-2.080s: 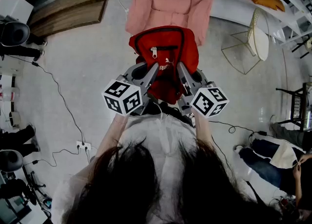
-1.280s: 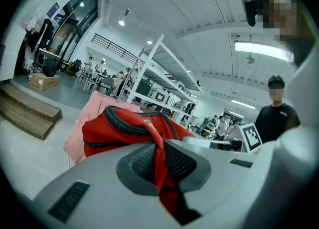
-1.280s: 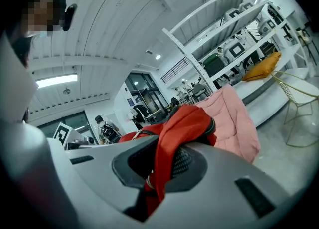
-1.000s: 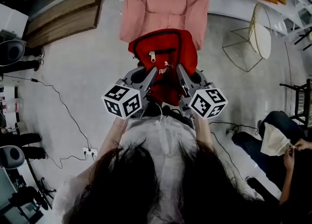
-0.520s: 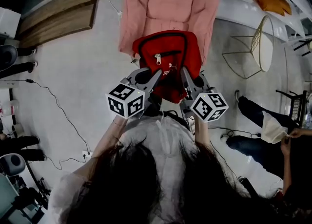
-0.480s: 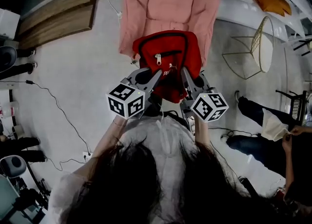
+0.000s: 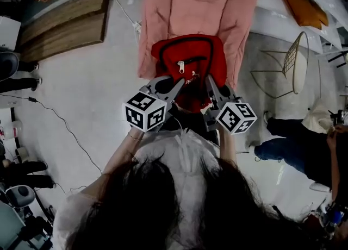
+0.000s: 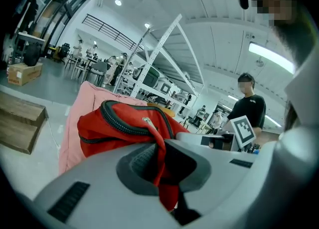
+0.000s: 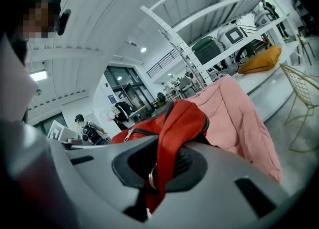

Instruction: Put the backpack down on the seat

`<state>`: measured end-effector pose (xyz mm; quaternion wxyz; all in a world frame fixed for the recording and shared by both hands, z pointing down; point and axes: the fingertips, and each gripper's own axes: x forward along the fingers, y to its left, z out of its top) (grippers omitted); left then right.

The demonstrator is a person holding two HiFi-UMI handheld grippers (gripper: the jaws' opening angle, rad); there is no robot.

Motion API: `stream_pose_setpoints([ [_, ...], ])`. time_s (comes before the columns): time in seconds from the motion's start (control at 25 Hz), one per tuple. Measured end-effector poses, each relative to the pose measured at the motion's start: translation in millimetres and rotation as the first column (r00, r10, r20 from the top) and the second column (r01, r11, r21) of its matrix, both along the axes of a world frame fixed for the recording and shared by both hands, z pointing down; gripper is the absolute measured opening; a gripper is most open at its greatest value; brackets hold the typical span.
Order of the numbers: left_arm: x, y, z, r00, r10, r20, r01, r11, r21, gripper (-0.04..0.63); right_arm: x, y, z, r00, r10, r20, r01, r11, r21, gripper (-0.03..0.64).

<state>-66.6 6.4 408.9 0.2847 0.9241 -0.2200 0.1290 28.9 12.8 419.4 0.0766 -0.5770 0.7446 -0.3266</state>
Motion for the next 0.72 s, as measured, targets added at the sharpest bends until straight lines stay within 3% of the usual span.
stream_pose_setpoints([
  [0.4, 27.2, -53.3, 31.5, 0.995, -0.092, 0.032, 0.094, 0.994, -0.063, 0.040, 29.3, -63.3, 30.7, 0.993, -0.119, -0.015, 0.117, 0.991, -0.068, 0.044],
  [0.72, 42.0, -99.7, 81.4, 0.973, -0.203, 0.114, 0.220, 0.963, -0.159, 0.040, 41.0, -122.1, 84.0, 0.956, -0.292, -0.034, 0.281, 0.942, -0.181, 0.044],
])
